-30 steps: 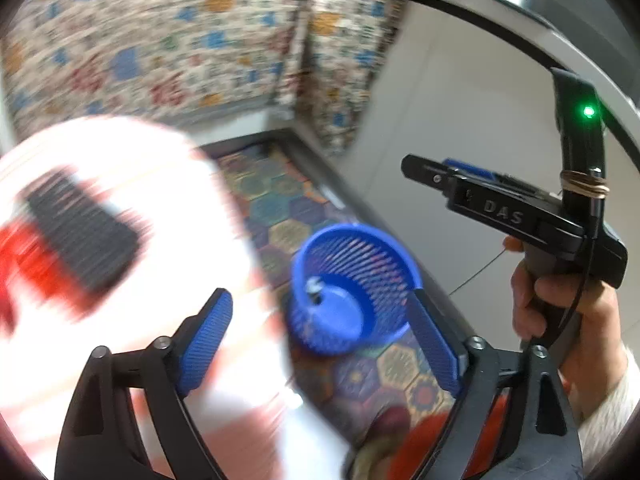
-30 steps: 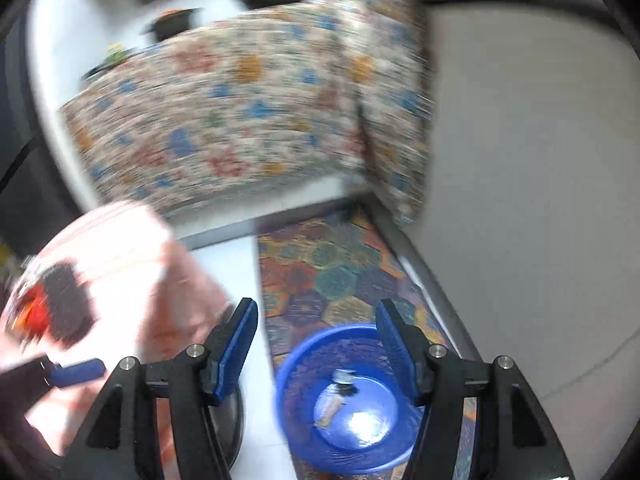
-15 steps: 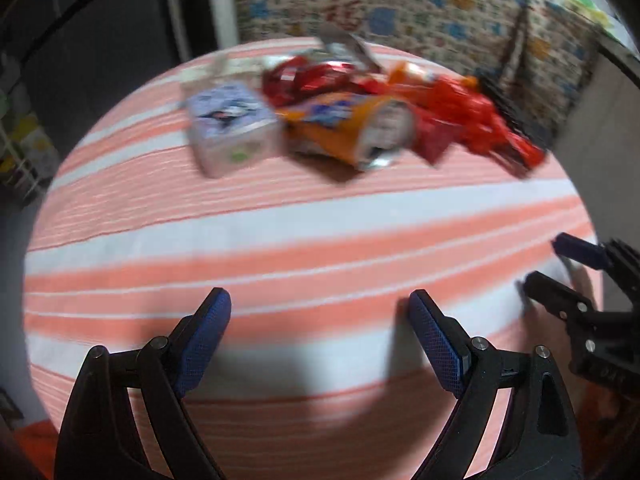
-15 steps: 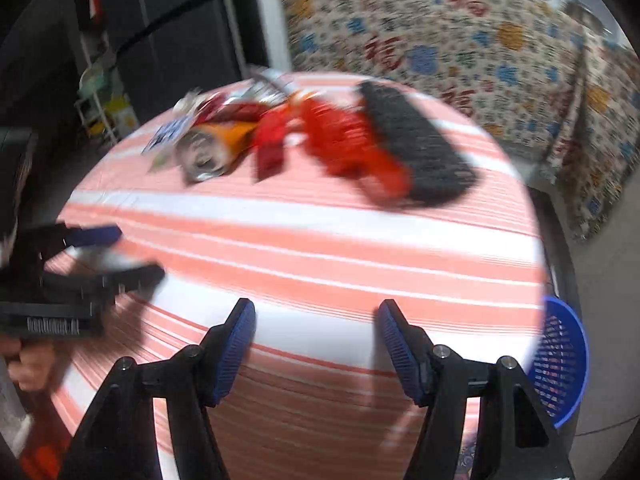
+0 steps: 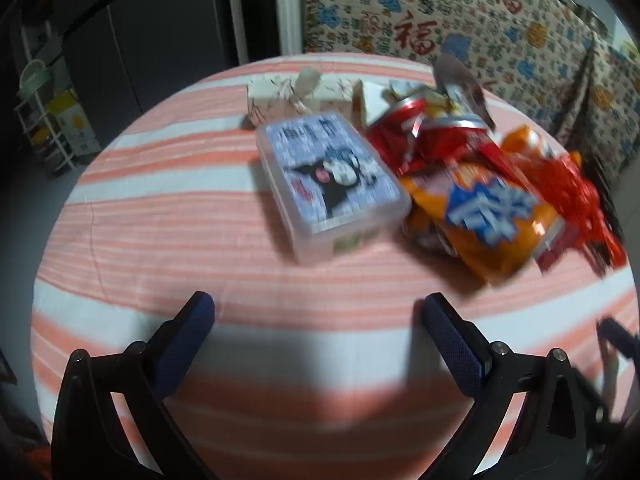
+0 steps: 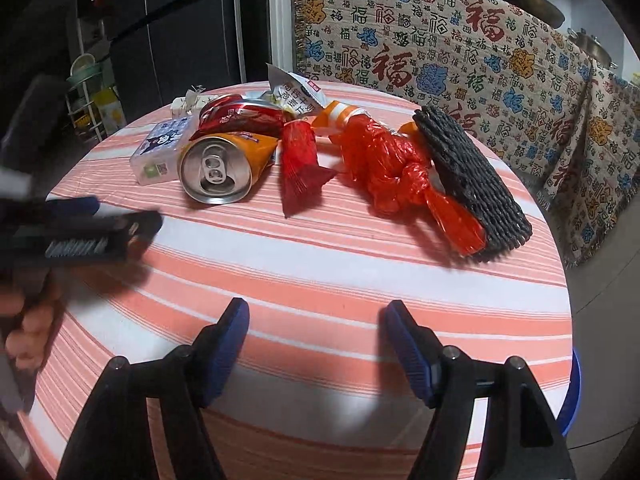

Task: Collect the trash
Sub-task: 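Move both tools back over the table toward the remaining trash, then grasp the clear cartoon plastic box with the left gripper while the right gripper grasps the orange soda can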

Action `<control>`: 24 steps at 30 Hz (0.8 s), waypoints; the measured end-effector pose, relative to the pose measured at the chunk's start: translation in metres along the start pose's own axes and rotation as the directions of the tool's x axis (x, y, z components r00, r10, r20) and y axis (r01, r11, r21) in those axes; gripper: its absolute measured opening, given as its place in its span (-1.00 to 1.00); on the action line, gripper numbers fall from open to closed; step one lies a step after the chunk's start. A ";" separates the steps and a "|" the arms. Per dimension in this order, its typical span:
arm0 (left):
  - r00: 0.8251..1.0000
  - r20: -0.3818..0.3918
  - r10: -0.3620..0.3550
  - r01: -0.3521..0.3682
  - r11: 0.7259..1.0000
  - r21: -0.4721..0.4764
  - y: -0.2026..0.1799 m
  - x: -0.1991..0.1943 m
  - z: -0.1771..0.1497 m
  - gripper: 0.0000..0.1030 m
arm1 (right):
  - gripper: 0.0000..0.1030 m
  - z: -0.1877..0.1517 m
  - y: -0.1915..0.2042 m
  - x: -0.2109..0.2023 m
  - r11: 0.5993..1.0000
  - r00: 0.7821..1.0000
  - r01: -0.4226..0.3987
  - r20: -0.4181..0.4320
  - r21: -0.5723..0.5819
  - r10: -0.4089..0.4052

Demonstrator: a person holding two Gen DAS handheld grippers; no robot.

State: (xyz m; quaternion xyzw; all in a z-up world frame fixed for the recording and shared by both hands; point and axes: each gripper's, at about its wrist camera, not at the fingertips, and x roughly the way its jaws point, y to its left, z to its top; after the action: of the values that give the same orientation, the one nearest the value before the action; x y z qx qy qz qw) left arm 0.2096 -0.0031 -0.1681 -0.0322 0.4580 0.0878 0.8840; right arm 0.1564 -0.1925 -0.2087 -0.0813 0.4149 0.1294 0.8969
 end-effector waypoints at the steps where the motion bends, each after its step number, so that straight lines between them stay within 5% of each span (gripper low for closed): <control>1: 1.000 0.002 0.006 -0.006 1.000 -0.010 0.000 0.006 0.009 0.99 | 0.42 0.000 0.002 0.001 1.000 1.000 0.003 0.001 -0.001 -0.003; 11: 0.999 0.002 0.047 -0.047 0.996 -0.071 -0.003 0.027 0.037 0.97 | 0.42 -0.003 0.000 -0.002 1.000 1.000 0.000 0.005 -0.001 0.000; 12: 0.999 0.010 0.046 -0.045 0.996 -0.077 0.000 0.026 0.037 0.93 | 0.42 -0.003 0.000 -0.002 1.000 1.000 0.000 0.005 -0.001 0.000; 16: 0.998 0.049 0.039 -0.036 0.998 -0.058 0.012 0.013 0.031 0.20 | 0.42 -0.004 0.000 -0.002 1.000 1.000 0.000 0.005 -0.002 0.000; 24: 0.999 0.044 -0.007 0.007 1.000 0.008 0.053 -0.021 -0.016 0.20 | 0.42 -0.006 -0.004 -0.004 1.000 1.000 -0.012 0.009 0.013 0.012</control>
State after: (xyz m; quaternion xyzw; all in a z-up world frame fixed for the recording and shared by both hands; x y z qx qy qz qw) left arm 0.1754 0.0445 -0.1588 -0.0284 0.4386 0.0835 0.8943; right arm 0.1510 -0.1980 -0.2090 -0.0724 0.4125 0.1323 0.8984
